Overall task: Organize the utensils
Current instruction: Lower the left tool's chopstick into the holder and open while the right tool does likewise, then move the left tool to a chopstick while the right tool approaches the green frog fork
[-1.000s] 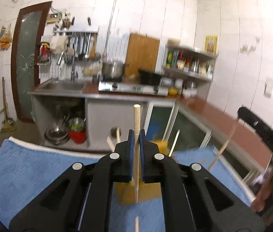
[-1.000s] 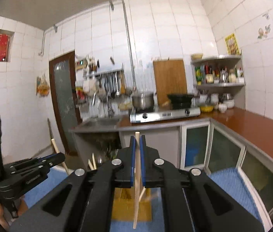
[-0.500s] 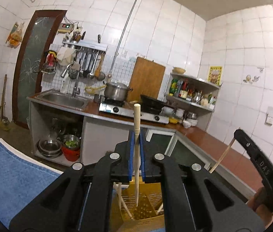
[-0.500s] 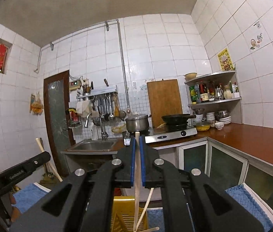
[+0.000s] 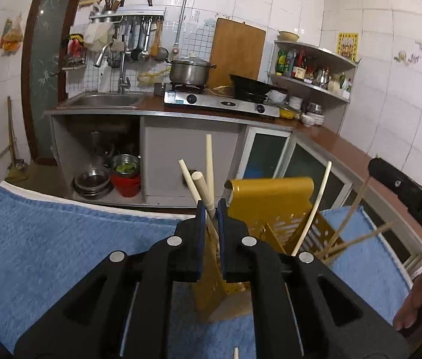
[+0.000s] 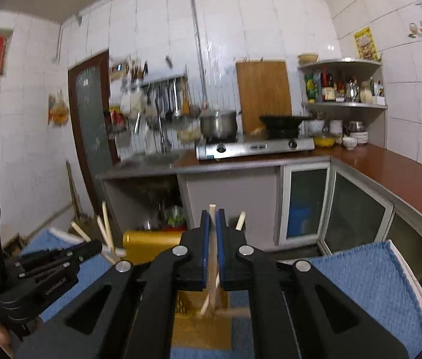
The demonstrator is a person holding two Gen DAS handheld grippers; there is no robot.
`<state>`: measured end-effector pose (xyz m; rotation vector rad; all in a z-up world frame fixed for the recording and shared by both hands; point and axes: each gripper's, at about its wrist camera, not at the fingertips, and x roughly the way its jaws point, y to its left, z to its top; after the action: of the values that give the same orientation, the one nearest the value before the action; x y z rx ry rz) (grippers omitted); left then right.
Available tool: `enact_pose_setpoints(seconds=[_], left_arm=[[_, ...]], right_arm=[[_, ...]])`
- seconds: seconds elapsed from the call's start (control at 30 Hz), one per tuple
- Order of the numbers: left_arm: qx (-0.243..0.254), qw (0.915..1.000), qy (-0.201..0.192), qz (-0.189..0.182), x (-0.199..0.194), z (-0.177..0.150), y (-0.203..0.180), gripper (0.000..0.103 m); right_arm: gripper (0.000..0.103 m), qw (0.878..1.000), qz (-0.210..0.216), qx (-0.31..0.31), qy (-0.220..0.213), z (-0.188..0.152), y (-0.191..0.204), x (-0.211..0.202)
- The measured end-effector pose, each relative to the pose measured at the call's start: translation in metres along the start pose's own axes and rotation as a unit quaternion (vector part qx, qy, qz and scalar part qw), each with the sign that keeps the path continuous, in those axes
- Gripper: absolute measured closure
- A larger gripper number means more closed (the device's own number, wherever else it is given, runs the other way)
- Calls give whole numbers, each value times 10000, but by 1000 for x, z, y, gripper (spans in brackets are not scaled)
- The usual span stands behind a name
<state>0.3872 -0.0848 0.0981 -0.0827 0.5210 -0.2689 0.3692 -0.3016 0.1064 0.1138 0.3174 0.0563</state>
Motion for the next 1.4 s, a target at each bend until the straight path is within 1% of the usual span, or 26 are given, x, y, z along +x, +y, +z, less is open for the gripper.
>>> enact_pose_setpoints(seconds=[0.13,0.17,0.23,0.27,0.33,0.4,0.5,0.6,0.7,0.73,0.9,0.93,1.1,1.17,1.23,1.3,1.4], left_arm=[[76,9997,220,105,-13,1,-9,95],[86,9996,241,108,-18,1,-10,95],[108,9996,229,101,-36,1,-11,94],[122,9996,230,103,-45,1,-11,92],[172,9995,251,104,-67,-3,-11,81],[213,9993,277,130,-84,-7,-9,74],[222,9985,482,159,-108,-19,-2,73],[159,9971,726,182,-123,-33,6,73],[144,9949,972,245,-133,-55,13,73],[143,9943,1028,245,-135,-62,15,73],[108,9896,1414,258,-132,-110,23,73],[103,9883,1499,243,-130,-120,24,73],[149,9817,1888,205,-115,-159,25,73],[252,9790,2011,194,-108,-171,22,76],[315,9759,2153,161,-101,-179,19,83],[346,9723,2305,163,-92,-188,17,87],[399,9728,2274,210,-87,-190,16,87]], right_arm=[[97,9997,19,105,221,-5,-3,-11],[95,9995,2,153,269,-7,-5,-19],[73,9993,22,188,334,-10,-6,-31],[57,9993,-7,189,329,-12,-5,-42],[56,9989,43,219,402,-18,-6,-59],[56,9981,124,249,541,-24,-5,-70],[56,9969,175,202,745,-37,0,-90],[58,9941,229,231,1035,-52,5,-105],[58,9914,158,140,1295,-71,12,-118],[59,9907,136,114,1345,-76,13,-121],[59,9833,108,73,1813,-122,22,-130],[59,9814,109,81,1917,-134,23,-129],[61,9743,110,50,2251,-175,32,-119],[61,9724,127,34,2328,-186,37,-115],[64,9695,130,19,2446,-195,42,-106],[65,9670,134,-7,2546,-202,46,-98],[67,9666,169,-31,2558,-207,52,-88]])
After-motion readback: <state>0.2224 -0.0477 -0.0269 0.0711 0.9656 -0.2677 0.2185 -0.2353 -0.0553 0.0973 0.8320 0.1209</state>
